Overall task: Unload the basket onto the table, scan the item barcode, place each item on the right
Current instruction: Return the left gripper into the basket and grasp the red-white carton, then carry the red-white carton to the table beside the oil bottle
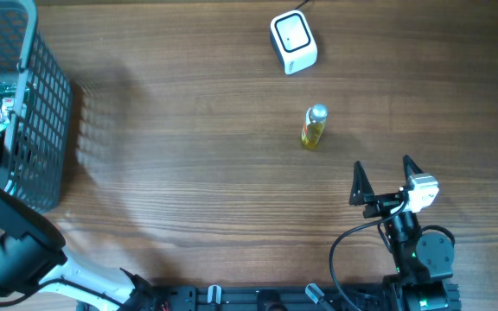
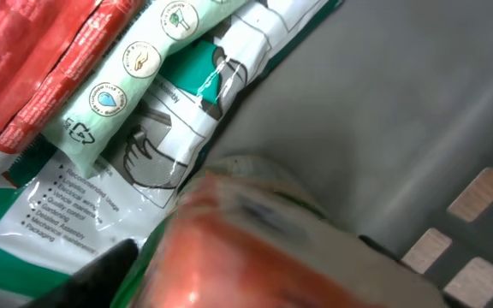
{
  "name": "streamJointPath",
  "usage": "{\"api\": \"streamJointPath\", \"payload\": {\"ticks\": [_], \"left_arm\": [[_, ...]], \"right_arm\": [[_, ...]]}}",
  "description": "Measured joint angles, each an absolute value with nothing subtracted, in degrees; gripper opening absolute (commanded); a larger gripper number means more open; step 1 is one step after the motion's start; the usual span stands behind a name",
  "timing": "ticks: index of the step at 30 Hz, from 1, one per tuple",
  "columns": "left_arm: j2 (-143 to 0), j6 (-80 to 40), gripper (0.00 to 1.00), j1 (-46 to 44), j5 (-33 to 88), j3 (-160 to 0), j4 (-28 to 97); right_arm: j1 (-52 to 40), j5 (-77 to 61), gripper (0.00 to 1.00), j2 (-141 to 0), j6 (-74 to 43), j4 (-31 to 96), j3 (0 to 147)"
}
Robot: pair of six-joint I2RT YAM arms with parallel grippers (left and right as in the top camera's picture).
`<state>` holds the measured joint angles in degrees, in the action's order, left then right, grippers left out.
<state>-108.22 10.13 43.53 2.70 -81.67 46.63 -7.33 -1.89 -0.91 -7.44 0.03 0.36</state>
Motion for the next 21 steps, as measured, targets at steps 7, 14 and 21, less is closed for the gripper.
{"api": "streamJointPath", "payload": {"ticks": [7,14,21], "left_arm": [[-108.22,10.04,0.49,43.53,2.94,-81.69,46.41],[-107.63,10.02,0.47,43.53,3.16,-81.56,44.97],[-98.61,9.76,0.48,43.53,3.42,-80.75,39.59]], "right_arm": [[-7.33,-1.89,1.0,-0.91,-7.44,0.03,0.36],[-7.33,-1.89,1.0,-0.91,-7.44,0.03,0.36],[-7.33,-1.89,1.0,-0.91,-7.44,0.03,0.36]]}}
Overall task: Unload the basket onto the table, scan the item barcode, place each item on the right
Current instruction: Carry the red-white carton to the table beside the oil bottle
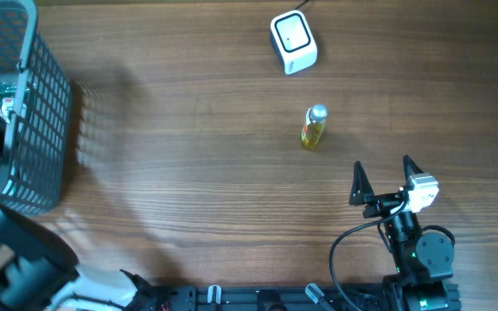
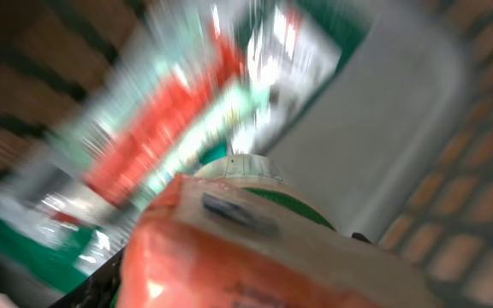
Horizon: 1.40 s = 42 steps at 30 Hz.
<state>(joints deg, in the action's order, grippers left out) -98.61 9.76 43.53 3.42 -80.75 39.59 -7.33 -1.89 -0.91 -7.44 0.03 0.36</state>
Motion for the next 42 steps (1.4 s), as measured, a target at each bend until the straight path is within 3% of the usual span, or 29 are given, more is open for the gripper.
{"api": "streamJointPath", "payload": {"ticks": [10,17,30,38,42], "left_arm": [[-77.32,-1.45,0.46,43.53,7.73,-80.84,26.11],[-67.94,-7.33,0.45,39.83,14.61,-80.84,26.09],[-66.61,-9.41,0.44,7.16,10.5,-80.84,43.66],[-80.99,-10.22,0.44,-15.44,3.16,-80.84,51.35],[-87.77,-12.75,0.41,-21.37,2.15,-80.84,50.5]], "right_arm": [[-7.33,-1.89,1.0,-0.91,-7.44,0.03,0.36],[-7.33,-1.89,1.0,-0.91,-7.44,0.03,0.36],[-7.33,-1.91,1.0,-0.91,-7.44,0.01,0.34],[-7.33,-1.89,1.0,-0.91,-7.44,0.01,0.36],[-7.33,-1.89,1.0,-0.91,-7.44,0.01,0.34]]}}
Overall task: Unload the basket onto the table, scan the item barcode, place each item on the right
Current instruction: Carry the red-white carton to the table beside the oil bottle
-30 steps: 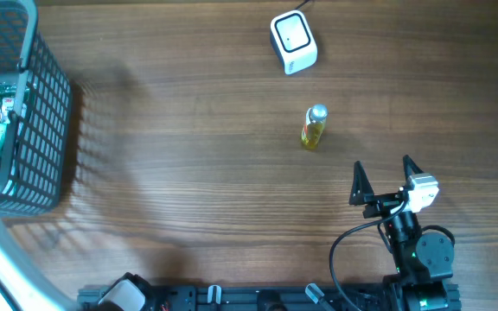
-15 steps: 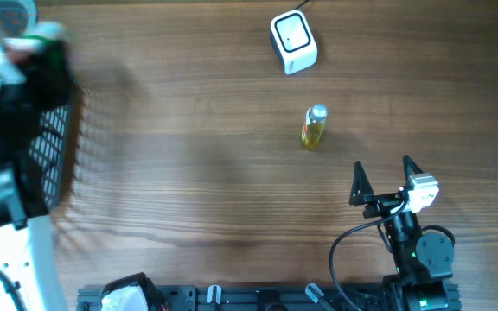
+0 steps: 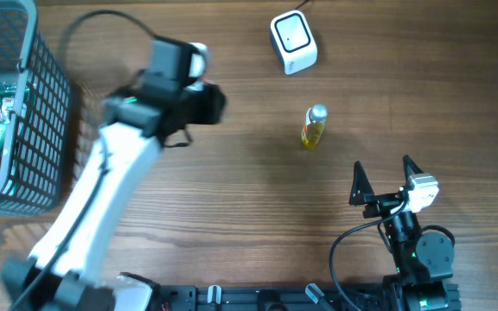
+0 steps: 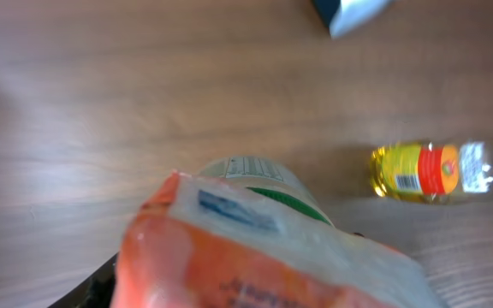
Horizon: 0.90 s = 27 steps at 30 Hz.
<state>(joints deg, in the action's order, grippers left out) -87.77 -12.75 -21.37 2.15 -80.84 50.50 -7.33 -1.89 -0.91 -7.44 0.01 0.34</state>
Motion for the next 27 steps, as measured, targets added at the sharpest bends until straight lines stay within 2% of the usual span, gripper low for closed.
{"api": "streamJointPath", "payload": {"ticks": [7,9,12,23,26,27], "left_arm": [[-98.28,-19.84,0.41,-30.5,1.65,-80.84,48.4],[-100.09,-22.0,0.35,-32.47,1.13,-80.84,47.46],[-102.59,-26.28,0.35,-35.38,-0.43,-80.84,46.19],[-108.9,-32.71,0.46,-41.32,-6.57,-80.84,44.03],[-109.62,-33.39,0.55,-41.82,-7.44,-80.84,44.05],[-109.71,-33.56,0.65,-41.91,-7.64,-80.84,44.05]], "right_arm": [[-7.33,-1.89,1.0,-0.91,-7.44,0.01,0.36],[-7.33,-1.89,1.0,-0.91,-7.44,0.01,0.36],[-7.33,-1.89,1.0,-0.91,-7.44,0.01,0.36],[-7.33,-1.89,1.0,-0.91,-7.44,0.01,0.36],[-7.33,-1.89,1.0,-0.91,-7.44,0.01,0.36],[-7.33,-1.89,1.0,-0.91,-7.44,0.01,0.34]]}}
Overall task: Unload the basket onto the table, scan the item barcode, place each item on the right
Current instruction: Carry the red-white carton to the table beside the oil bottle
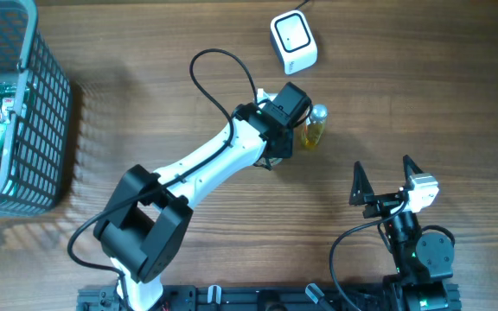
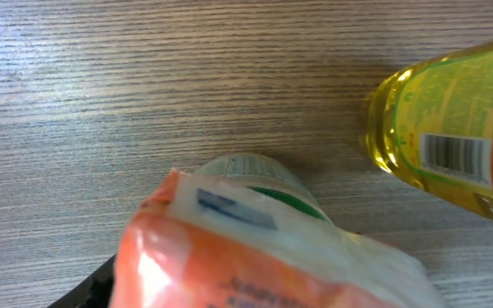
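My left gripper (image 1: pixel 282 140) is shut on an orange and white packet (image 2: pixel 255 248), which fills the lower part of the left wrist view and has a green and white end toward the table. From overhead the packet is hidden under the gripper. Just right of it lies a yellow oil bottle (image 1: pixel 314 127), its barcode label showing on the bottle (image 2: pixel 452 150). The white scanner (image 1: pixel 293 41) stands at the far edge, beyond the bottle. My right gripper (image 1: pixel 385 177) stands open near the front right, holding nothing.
A dark mesh basket (image 1: pixel 46 130) stands at the far left with several packets inside. The left arm (image 1: pixel 197 168) stretches diagonally across the wooden table (image 1: pixel 145 95) from the front. A black cable (image 1: pixel 214 65) loops behind its wrist.
The left gripper, still shut on the packet, has moved right from the middle-left of the table to just beside the oil bottle. The right arm has not moved.
The left gripper was down in the basket, shut on the orange packet among other packets. Then it was higher inside the basket with it. Later it held the packet over the table, and now it is beside the bottle, in front of the scanner.
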{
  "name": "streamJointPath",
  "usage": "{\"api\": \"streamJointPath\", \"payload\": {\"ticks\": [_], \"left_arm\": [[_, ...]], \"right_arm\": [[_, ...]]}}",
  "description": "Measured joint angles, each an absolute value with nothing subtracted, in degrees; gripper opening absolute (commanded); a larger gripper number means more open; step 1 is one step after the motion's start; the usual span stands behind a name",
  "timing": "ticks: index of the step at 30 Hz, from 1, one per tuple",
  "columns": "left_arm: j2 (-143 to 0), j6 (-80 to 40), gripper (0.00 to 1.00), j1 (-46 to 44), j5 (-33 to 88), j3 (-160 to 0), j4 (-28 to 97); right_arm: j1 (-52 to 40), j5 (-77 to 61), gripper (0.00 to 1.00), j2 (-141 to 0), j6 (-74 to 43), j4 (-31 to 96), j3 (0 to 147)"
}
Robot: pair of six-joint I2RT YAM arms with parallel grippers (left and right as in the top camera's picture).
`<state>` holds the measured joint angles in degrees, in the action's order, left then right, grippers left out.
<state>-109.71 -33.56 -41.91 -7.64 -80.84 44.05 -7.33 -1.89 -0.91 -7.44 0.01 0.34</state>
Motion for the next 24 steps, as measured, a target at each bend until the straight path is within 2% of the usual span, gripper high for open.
{"api": "streamJointPath", "payload": {"ticks": [6,10,16,24], "left_arm": [[-109.73,-34.35,0.86,-41.95,-7.68,-80.84,44.05],[-109.73,-34.7,0.94,-41.95,-6.68,-80.84,44.07],[-109.58,-33.36,1.0,-41.95,-6.11,-80.84,44.1],[-102.28,-32.62,1.0,-41.95,-7.84,-80.84,44.05]], "right_arm": [[-7.33,-1.89,1.0,-0.91,-7.44,0.01,0.36],[-7.33,-1.89,1.0,-0.91,-7.44,0.03,0.36],[-7.33,-1.89,0.99,-0.91,-7.44,0.01,0.36],[-7.33,-1.89,1.0,-0.91,-7.44,0.01,0.36]]}}
